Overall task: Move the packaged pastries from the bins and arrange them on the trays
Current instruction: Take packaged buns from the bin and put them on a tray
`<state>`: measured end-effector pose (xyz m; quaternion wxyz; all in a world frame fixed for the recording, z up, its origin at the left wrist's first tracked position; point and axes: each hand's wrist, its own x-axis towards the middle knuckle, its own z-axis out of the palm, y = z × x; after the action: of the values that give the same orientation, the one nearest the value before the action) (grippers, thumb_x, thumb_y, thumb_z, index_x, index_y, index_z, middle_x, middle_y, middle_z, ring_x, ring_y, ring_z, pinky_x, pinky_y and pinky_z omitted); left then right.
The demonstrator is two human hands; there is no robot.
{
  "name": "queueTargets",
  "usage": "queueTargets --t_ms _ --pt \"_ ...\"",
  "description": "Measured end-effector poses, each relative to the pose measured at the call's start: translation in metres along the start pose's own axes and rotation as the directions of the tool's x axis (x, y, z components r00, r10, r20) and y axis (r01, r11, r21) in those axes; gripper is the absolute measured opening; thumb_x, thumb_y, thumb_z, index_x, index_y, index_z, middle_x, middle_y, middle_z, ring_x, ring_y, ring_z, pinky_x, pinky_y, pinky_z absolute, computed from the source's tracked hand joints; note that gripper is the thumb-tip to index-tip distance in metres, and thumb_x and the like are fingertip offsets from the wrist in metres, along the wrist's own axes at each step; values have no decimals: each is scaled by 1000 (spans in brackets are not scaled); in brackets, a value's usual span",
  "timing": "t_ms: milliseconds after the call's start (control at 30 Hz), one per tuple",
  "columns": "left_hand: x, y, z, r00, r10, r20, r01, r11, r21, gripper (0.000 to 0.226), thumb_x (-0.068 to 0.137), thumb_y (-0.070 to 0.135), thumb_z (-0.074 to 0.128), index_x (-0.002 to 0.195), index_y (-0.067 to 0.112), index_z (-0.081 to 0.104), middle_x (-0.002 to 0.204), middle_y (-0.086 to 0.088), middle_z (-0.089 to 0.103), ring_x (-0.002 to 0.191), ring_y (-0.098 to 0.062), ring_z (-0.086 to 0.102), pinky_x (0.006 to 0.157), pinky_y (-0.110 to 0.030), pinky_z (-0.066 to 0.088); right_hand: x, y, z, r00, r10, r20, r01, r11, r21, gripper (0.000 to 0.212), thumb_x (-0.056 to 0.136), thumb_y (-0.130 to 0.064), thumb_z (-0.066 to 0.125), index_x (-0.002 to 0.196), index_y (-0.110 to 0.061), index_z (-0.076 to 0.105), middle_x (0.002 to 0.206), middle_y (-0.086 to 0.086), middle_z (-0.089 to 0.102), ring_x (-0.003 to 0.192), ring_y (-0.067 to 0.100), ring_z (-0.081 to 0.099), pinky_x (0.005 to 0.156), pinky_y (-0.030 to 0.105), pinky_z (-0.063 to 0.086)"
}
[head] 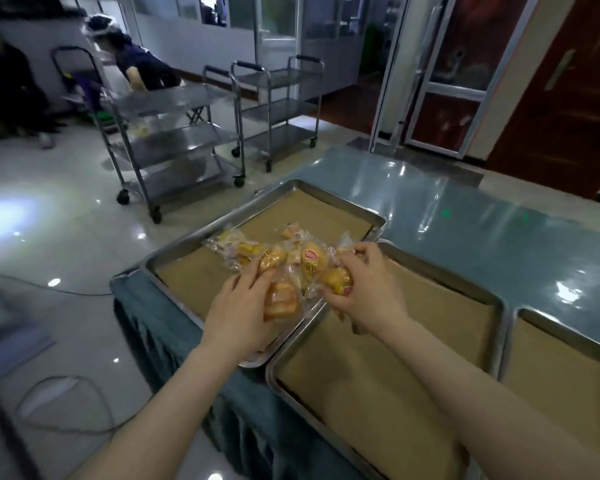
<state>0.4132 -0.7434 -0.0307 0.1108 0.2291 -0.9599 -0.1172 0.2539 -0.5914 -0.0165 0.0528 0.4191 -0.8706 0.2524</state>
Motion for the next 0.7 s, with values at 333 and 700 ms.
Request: queueTargets --t_ms 333,700 --pt "130 -119 11 998 12 69 -15 999 36 81 78 39 67 144 36 21 157 7 6 137 -26 23 106 -40 33 150 -9 104 985 169 -18 -166 979 116 43 73 -67 59 107 -42 48 125 -14 24 77 6 47 60 17 39" --pt "246 -153 48 963 178 202 -181 983 -3 95 71 57 68 146 38 13 157 5 -1 141 -28 14 113 -47 18 203 13 158 877 479 16 -476 874 -100 82 66 -79 55 133 -40 28 144 -6 27 116 26 51 75 41 55"
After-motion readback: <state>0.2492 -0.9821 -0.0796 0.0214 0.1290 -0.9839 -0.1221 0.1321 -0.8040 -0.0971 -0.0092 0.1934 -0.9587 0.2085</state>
